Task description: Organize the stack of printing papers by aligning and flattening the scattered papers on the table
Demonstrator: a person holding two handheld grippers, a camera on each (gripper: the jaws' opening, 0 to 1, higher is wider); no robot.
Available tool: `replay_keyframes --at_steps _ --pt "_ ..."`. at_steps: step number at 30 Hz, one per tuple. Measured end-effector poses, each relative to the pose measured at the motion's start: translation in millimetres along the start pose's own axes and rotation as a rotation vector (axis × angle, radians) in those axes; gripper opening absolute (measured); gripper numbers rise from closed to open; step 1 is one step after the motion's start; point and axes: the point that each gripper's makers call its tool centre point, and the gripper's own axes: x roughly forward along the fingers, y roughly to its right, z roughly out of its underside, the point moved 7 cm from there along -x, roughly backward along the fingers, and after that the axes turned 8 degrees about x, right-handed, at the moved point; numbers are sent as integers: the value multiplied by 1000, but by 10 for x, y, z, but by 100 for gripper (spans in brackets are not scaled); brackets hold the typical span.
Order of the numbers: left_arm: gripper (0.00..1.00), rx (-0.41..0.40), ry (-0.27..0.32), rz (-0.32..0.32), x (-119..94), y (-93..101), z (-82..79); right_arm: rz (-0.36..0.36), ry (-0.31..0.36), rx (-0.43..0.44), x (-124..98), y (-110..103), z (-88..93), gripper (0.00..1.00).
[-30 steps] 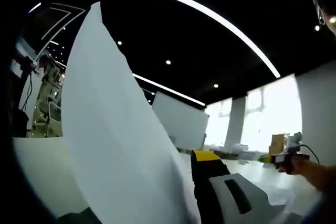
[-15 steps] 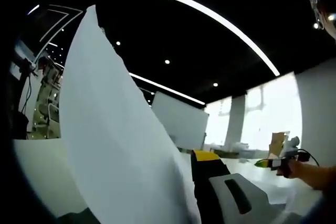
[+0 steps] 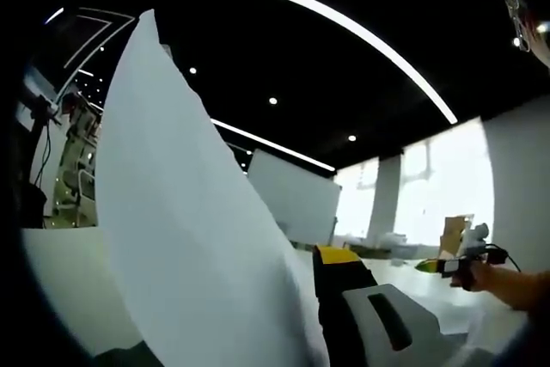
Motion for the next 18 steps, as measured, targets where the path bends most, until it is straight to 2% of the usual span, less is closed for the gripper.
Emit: replay_keyframes --at_steps 18 --pt "21 36 2 -1 -2 23 -2 23 -14 -5 65 86 53 87"
